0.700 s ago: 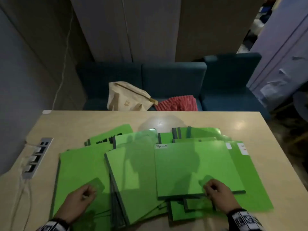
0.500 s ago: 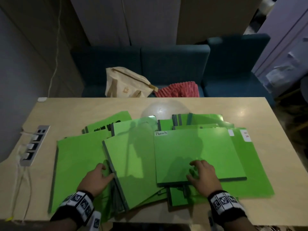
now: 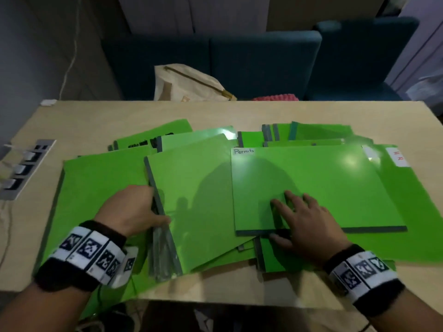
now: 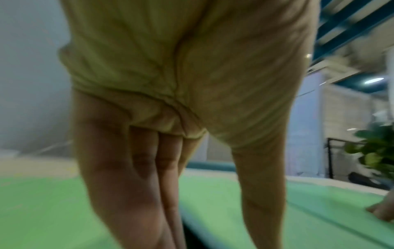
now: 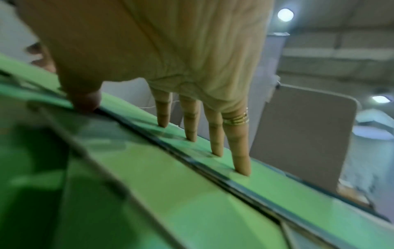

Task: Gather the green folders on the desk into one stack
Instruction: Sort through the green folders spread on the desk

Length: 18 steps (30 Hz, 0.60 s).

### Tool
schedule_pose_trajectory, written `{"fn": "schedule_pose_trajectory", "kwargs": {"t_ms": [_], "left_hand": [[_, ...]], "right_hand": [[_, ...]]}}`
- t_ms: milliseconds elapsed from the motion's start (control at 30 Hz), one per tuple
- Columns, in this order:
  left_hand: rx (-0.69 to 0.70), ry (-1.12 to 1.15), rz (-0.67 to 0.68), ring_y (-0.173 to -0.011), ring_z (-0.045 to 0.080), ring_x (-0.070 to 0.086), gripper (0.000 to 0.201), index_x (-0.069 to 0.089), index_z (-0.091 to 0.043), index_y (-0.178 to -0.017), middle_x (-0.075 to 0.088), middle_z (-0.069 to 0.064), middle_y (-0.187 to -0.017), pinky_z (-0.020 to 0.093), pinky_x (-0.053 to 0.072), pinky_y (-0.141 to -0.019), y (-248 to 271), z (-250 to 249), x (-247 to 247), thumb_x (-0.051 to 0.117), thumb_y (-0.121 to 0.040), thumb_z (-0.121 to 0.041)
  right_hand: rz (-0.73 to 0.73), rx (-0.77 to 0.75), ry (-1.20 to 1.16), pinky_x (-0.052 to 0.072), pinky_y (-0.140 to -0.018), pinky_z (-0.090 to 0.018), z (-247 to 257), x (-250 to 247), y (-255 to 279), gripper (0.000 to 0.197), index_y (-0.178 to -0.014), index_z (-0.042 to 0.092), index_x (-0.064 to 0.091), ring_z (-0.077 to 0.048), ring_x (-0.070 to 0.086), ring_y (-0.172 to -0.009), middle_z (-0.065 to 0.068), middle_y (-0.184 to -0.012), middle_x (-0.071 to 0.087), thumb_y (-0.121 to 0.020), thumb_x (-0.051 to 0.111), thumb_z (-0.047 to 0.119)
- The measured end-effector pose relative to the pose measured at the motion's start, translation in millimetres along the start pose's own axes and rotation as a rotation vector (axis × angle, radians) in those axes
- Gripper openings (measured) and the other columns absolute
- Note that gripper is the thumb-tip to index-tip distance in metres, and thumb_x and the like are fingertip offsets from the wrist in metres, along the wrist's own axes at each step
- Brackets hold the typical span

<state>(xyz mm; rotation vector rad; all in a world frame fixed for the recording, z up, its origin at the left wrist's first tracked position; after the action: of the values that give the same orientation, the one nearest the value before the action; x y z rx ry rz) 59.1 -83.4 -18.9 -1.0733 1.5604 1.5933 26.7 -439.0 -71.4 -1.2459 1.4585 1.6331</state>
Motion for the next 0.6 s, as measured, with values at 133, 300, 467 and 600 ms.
{"fn": "schedule_pose_trajectory", "kwargs": {"t_ms": [133, 300, 467, 600], "left_hand": [[0.167, 0.038, -0.276, -0.086, 0.012, 0.067, 0.069, 0.064, -0.022, -0.123, 0.074, -0.006, -0.091, 0.039, 0.059, -0.083, 36, -15, -15, 0.069, -0.076, -0.072], [0.269, 0.066, -0.280, -0.098, 0.015, 0.066, 0.075, 0.061, -0.022, -0.133, 0.073, -0.004, -0.110, 0.041, 0.057, -0.091, 64, -26, 0, 0.060, -0.081, -0.076], [0.373, 0.305, -0.077, -0.080, 0.010, 0.074, 0.083, 0.063, -0.019, -0.125, 0.076, -0.005, -0.094, 0.039, 0.065, -0.071, 85, -40, 20, 0.047, -0.077, -0.085], [0.403, 0.679, -0.026, -0.086, 0.024, 0.074, 0.095, 0.052, -0.019, -0.133, 0.071, 0.008, -0.103, 0.044, 0.065, -0.062, 101, -54, 33, 0.035, -0.070, -0.087]], "right_hand": [[-0.120, -0.050, 0.190, 0.059, -0.084, -0.048, 13, 5, -1, 0.078, -0.155, 0.025, 0.030, -0.044, 0.061, -0.115, -0.019, -0.147, 0.049, -0.093, 0.030, 0.074], [-0.321, -0.182, 0.290, 0.055, -0.056, -0.039, 39, -8, 11, 0.044, -0.111, 0.012, 0.056, -0.032, 0.060, -0.059, -0.008, -0.081, 0.067, -0.102, 0.028, 0.045], [-0.487, -0.223, 0.164, 0.043, -0.054, -0.034, 64, -47, 34, 0.025, -0.110, 0.009, 0.058, -0.027, 0.050, -0.056, -0.001, -0.067, 0.050, -0.104, 0.049, 0.032], [-0.777, -0.377, 0.045, 0.044, -0.035, -0.036, 111, -61, 55, 0.025, -0.082, 0.008, 0.059, -0.030, 0.048, -0.035, -0.007, -0.049, 0.052, -0.093, 0.049, 0.028]]}}
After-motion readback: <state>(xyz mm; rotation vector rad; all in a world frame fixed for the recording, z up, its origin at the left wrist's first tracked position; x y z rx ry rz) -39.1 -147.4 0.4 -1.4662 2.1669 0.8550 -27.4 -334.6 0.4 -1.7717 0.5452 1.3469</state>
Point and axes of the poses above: each hand's wrist, its own y-axis away from the middle knuckle, its own x-axis out of the palm, z = x × y, the point moved 2 cm from there along -y, towards the middle knuckle
